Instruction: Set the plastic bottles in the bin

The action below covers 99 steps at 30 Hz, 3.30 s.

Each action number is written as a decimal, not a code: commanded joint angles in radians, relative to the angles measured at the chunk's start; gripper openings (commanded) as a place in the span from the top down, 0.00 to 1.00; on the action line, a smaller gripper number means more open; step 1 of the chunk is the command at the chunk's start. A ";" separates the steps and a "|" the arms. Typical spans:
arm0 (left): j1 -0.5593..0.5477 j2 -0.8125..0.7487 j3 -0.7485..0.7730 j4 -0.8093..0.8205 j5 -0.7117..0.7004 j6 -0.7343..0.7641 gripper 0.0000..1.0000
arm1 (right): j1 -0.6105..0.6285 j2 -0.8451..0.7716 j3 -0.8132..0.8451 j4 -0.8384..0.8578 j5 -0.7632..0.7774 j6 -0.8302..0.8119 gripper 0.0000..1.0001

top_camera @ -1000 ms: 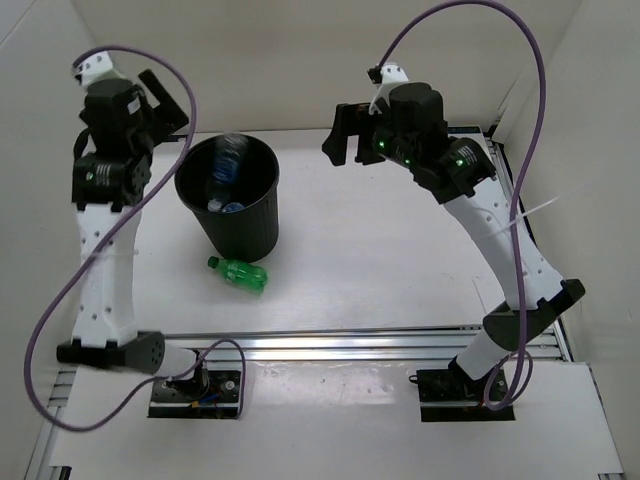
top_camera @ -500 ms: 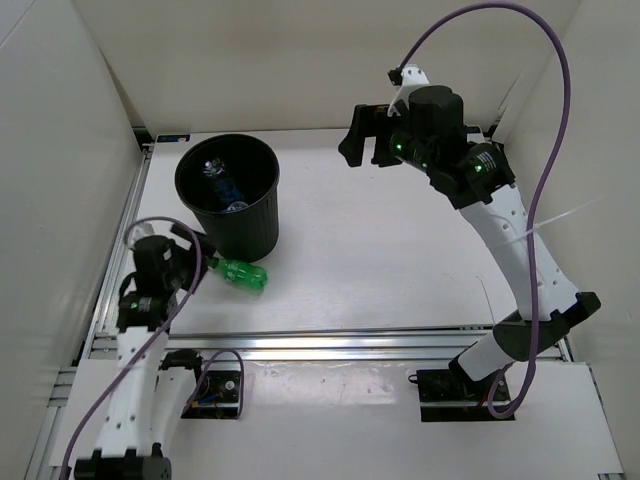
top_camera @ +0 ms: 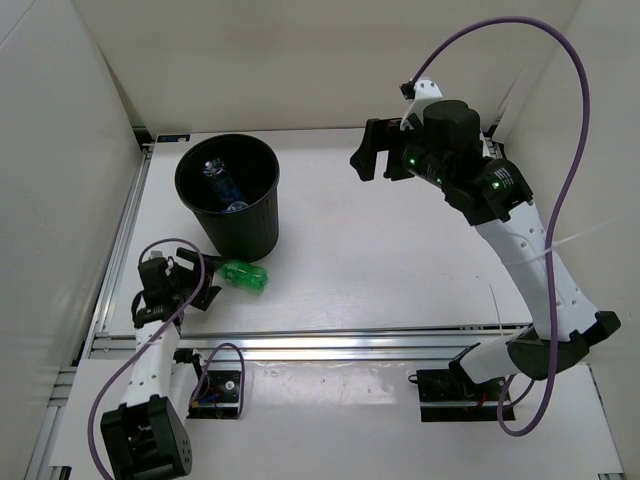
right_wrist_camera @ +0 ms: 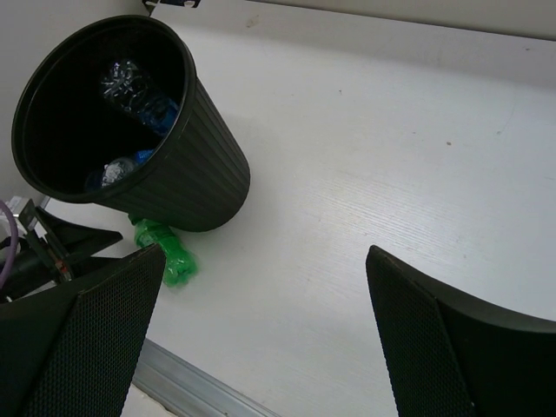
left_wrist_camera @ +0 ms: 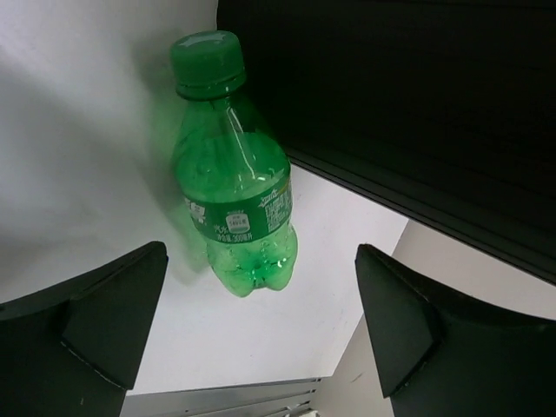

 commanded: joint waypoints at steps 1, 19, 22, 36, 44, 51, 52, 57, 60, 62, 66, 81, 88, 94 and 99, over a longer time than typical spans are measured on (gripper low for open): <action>0.007 0.068 -0.006 0.114 0.055 0.041 0.00 | 0.000 -0.034 -0.009 0.010 0.016 -0.035 0.00; -0.014 0.282 -0.017 0.295 0.049 0.055 0.00 | 0.000 -0.015 0.039 0.010 0.036 -0.053 0.00; -0.024 0.323 -0.017 0.295 0.040 0.046 0.00 | 0.000 -0.015 0.039 0.010 0.047 -0.063 0.00; -0.091 0.469 0.035 0.304 -0.005 0.047 0.10 | 0.000 -0.035 -0.036 0.001 0.113 -0.090 0.00; -0.091 0.313 -0.083 0.275 0.090 0.038 0.35 | 0.000 -0.026 -0.027 0.001 0.113 -0.090 0.00; -0.042 -0.220 -0.020 -0.238 0.234 0.122 0.38 | 0.000 0.006 0.005 0.001 0.113 -0.057 0.00; -0.024 -0.281 0.038 -0.310 0.190 0.144 0.36 | 0.009 0.006 0.005 0.001 0.127 -0.057 0.00; -0.015 -0.306 0.413 -0.488 0.112 0.242 0.32 | 0.049 0.067 0.082 0.001 0.161 -0.057 0.00; -0.015 -0.217 0.633 -0.489 0.101 0.306 0.32 | 0.076 0.077 0.097 0.001 0.187 -0.067 0.00; -0.030 -0.087 0.746 -0.420 0.048 0.337 0.35 | 0.102 0.086 0.106 0.001 0.196 -0.067 0.00; -0.076 0.146 1.039 -0.361 -0.058 0.397 0.35 | 0.113 0.086 0.106 0.001 0.219 -0.078 0.00; -0.222 0.158 1.028 -0.438 -0.472 0.555 0.00 | 0.070 0.160 0.231 -0.235 0.435 0.072 0.00; -0.222 -0.203 0.592 -0.438 -0.971 0.598 0.00 | 0.061 0.081 0.091 -0.290 0.378 0.167 0.00; -0.222 -0.160 0.508 -0.438 -1.181 0.563 0.00 | 0.061 0.081 0.102 -0.290 0.424 0.105 0.00; -0.222 -0.104 0.521 -0.438 -1.168 0.527 0.00 | 0.061 0.081 0.139 -0.281 0.438 0.077 0.00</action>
